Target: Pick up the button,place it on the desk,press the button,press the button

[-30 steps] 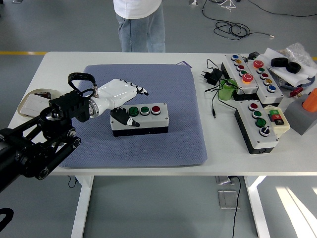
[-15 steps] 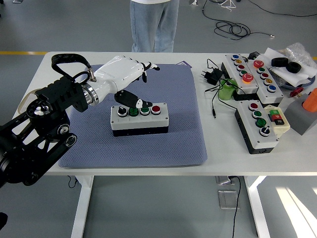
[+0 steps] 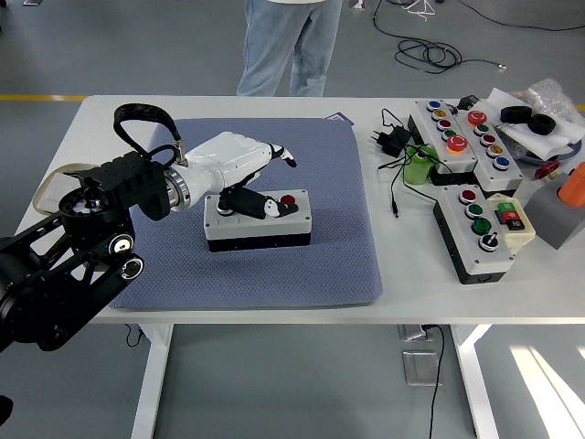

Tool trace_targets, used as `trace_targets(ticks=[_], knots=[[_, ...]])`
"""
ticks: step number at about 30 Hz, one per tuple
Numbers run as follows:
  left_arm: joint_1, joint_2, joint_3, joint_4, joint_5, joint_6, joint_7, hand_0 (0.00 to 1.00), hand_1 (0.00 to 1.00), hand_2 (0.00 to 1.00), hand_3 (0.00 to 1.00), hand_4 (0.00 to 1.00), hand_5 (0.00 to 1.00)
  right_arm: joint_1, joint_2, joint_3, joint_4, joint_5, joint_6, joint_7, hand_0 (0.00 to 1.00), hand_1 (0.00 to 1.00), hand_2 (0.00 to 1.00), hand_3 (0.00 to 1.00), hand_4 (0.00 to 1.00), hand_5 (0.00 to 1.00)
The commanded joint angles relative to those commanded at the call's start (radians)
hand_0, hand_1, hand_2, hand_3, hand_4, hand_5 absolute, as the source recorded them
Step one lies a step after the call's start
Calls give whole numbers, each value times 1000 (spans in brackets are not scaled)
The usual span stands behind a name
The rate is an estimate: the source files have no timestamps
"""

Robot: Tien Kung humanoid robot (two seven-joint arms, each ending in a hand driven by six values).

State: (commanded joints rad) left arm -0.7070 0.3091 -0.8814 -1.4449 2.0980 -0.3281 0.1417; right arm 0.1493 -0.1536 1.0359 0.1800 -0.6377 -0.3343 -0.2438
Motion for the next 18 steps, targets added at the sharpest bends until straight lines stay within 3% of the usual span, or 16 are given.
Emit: trace_targets(ticks=[6, 18], knots=[[-5, 1, 29, 42, 17, -30, 18, 2, 2, 55, 793, 809, 763, 2, 0, 2, 0, -1, 0, 0, 787, 797, 817, 751, 412, 479], [-1, 7, 56, 81, 14, -43, 29, 2, 2, 56, 798, 808, 772, -2, 0, -2, 0, 2, 1, -1, 787, 797, 817, 751, 412, 479]])
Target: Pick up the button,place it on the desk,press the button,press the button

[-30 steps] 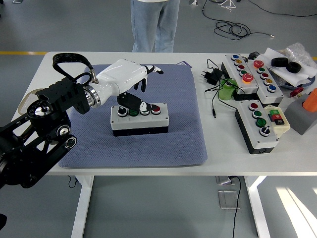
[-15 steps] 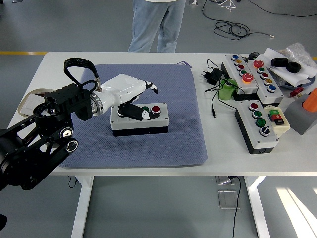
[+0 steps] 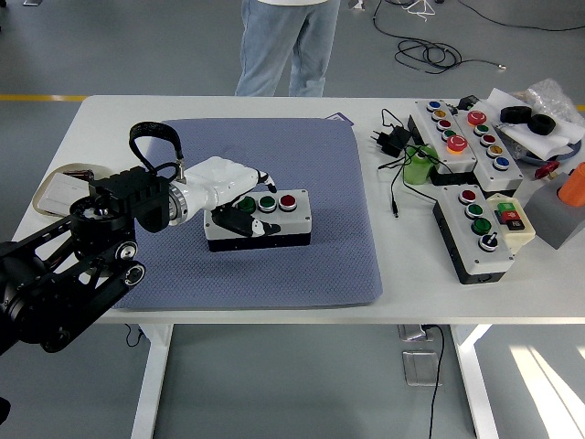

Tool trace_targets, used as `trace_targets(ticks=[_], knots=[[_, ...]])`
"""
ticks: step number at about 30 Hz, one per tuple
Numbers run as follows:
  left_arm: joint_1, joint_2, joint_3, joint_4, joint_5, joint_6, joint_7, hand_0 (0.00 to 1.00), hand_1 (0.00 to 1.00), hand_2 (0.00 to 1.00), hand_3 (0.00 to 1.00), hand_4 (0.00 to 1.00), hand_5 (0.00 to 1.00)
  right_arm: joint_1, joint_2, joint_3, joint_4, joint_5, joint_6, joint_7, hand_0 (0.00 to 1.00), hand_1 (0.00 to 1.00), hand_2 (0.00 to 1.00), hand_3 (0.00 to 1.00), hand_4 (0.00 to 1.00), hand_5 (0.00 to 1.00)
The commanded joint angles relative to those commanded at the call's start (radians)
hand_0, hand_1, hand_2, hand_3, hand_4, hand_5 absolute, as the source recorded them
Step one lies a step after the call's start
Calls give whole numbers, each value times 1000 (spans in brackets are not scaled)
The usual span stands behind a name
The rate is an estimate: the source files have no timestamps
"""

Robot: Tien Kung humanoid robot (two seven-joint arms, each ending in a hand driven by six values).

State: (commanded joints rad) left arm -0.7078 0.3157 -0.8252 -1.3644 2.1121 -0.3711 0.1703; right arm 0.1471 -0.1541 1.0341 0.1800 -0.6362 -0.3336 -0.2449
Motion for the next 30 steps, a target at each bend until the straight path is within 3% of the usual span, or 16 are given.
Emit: trace_targets(ticks=[19, 30], knots=[[20, -3, 45, 20, 20, -33, 18, 2, 2, 59, 791, 809, 782, -15, -2, -9, 0, 7, 1, 0, 787, 797, 817, 751, 412, 479], [9, -17, 14, -32, 42, 52, 0, 2, 2, 62, 796, 810, 782, -20, -3, -11, 0, 10, 2, 2, 787, 797, 817, 751, 412, 479]])
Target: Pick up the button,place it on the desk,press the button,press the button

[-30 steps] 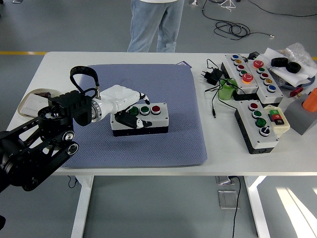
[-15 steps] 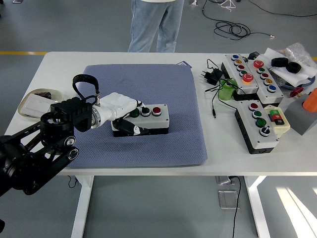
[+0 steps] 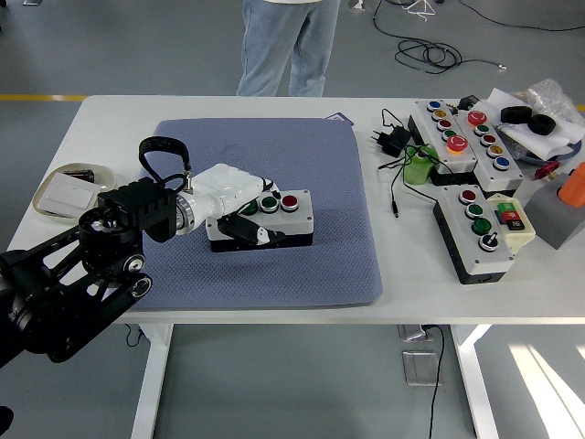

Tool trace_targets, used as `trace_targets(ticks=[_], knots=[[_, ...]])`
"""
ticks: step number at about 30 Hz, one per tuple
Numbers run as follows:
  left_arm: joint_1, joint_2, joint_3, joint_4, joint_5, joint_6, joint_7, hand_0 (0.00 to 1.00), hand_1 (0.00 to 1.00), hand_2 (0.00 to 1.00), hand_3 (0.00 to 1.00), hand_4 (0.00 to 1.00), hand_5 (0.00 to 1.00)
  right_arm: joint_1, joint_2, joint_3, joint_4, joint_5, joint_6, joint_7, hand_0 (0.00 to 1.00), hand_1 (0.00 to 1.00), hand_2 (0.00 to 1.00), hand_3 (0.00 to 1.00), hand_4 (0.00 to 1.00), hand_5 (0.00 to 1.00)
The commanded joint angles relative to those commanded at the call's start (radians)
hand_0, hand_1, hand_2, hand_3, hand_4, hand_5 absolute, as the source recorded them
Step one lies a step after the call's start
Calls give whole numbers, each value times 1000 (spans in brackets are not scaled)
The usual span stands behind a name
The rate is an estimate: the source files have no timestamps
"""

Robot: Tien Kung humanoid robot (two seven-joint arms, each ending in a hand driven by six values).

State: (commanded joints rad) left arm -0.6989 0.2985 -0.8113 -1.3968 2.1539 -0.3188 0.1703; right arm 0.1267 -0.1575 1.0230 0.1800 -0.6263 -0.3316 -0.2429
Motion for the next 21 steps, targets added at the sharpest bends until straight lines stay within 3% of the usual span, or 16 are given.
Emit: trace_targets(ticks=[9, 21], knots=[[-18, -18, 22, -10, -10, 11, -5, 2, 2, 64, 801, 810, 777, 8, 0, 5, 0, -8, -1, -1, 787, 797, 817, 751, 412, 479], [-41, -43, 46, 71, -24, 12, -8, 2, 2, 65, 801, 809, 773, 14, 0, 6, 0, -9, -1, -2, 787, 797, 817, 751, 412, 479]])
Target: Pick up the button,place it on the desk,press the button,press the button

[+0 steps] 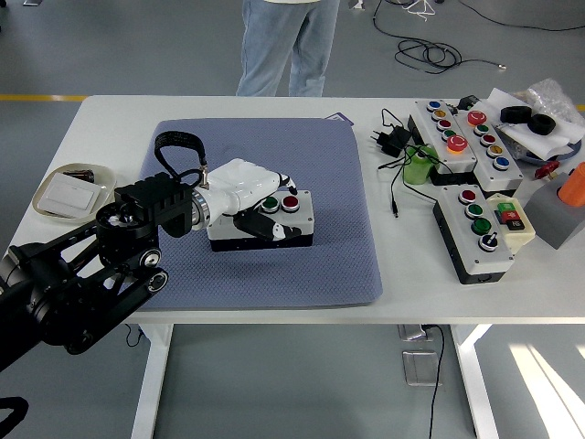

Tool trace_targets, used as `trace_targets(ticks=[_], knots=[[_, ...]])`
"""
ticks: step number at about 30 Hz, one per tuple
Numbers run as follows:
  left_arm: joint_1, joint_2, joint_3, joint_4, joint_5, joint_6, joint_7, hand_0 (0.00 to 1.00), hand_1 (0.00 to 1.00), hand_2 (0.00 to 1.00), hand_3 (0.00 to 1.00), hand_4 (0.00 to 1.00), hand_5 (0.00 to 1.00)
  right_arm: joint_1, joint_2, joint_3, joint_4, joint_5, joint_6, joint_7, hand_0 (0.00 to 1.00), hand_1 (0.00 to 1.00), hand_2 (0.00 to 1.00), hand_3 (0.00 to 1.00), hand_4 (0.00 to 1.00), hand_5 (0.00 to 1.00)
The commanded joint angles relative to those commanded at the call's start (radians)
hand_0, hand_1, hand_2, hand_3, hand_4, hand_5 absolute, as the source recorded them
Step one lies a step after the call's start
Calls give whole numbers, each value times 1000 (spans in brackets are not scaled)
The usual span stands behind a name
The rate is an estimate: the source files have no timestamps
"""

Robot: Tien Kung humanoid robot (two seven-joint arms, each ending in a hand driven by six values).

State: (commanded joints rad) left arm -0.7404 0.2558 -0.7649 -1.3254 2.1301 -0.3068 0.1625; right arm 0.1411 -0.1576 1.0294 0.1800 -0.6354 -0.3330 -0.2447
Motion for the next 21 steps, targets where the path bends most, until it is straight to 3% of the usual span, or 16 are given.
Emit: trace_targets(ticks=[13, 21], knots=[[-8, -5, 34, 21, -10, -19, 6, 2, 2, 67, 803, 814, 757, 3, 0, 3, 0, -2, -1, -1, 787, 797, 817, 751, 412, 479], [-23, -19, 53, 68, -19, -35, 14, 2, 2, 66, 803, 814, 755, 5, 0, 2, 0, 0, -1, -1, 787, 797, 817, 751, 412, 479]])
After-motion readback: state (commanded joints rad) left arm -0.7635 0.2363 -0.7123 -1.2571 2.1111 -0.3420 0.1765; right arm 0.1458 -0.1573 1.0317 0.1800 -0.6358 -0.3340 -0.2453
